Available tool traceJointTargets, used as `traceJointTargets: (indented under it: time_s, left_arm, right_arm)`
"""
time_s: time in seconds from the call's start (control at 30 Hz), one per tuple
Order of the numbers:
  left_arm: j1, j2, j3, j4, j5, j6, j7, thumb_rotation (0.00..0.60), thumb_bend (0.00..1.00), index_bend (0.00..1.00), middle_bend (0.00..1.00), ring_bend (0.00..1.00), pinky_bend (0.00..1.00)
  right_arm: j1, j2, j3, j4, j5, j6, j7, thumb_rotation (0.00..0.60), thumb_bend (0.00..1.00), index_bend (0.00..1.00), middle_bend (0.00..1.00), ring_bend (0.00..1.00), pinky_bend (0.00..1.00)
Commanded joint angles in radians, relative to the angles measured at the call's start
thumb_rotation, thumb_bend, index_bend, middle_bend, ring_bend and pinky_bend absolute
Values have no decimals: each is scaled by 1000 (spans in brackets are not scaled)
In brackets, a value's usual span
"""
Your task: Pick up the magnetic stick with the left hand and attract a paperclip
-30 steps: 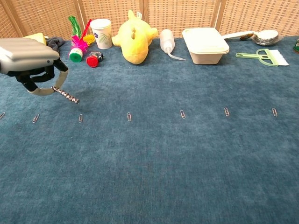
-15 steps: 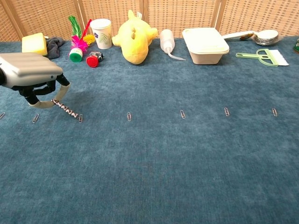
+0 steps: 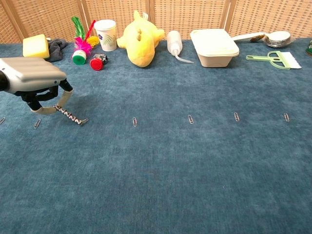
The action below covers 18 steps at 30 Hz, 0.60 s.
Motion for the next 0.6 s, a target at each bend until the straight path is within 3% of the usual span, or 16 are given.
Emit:
traceJointTargets:
  time_s: [0.03, 0.4, 0.6]
  left_arm:
    - [-2, 2, -10, -7, -5, 11, -10, 600, 691, 672, 848, 832, 704]
    - [-37, 23, -94, -9, -51, 35, -51, 600, 689, 661, 848, 832, 704]
    - [-77, -17, -134, 33, -120, 23, -43, 600, 685, 636, 848, 834, 704]
  right_arm:
    - [-1, 2, 1, -1, 0, 2, 1, 600, 442, 2, 13, 0, 108]
    - [1, -5, 0, 3, 2, -6, -4, 600, 442, 1, 13, 0, 108]
    - [-2, 1, 1, -3, -3, 4, -2, 600, 442, 2, 13, 0, 108]
